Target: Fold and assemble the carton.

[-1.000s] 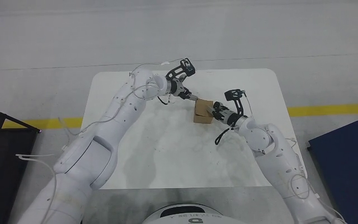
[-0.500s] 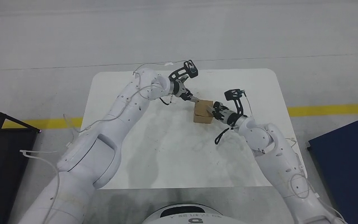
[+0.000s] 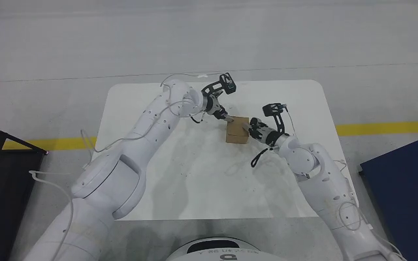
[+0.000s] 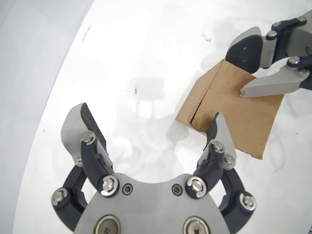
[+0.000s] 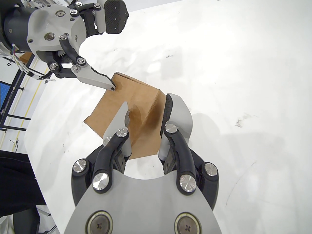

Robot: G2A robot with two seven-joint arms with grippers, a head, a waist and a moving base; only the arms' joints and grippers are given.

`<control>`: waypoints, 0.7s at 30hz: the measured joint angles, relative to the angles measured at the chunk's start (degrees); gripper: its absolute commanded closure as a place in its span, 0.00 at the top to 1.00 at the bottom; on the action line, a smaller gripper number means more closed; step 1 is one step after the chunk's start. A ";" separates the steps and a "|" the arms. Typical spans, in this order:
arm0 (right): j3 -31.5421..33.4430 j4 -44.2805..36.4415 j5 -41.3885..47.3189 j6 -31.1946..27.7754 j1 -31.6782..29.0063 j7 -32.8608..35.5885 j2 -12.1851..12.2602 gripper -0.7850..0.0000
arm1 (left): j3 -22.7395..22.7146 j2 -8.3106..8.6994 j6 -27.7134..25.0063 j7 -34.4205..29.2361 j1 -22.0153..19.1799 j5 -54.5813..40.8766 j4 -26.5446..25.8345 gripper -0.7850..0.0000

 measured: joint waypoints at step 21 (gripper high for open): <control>0.62 -1.28 -1.70 0.15 -0.55 -1.56 0.11 0.62 | -0.62 -1.15 -0.86 3.70 -1.57 -0.08 4.22 1.00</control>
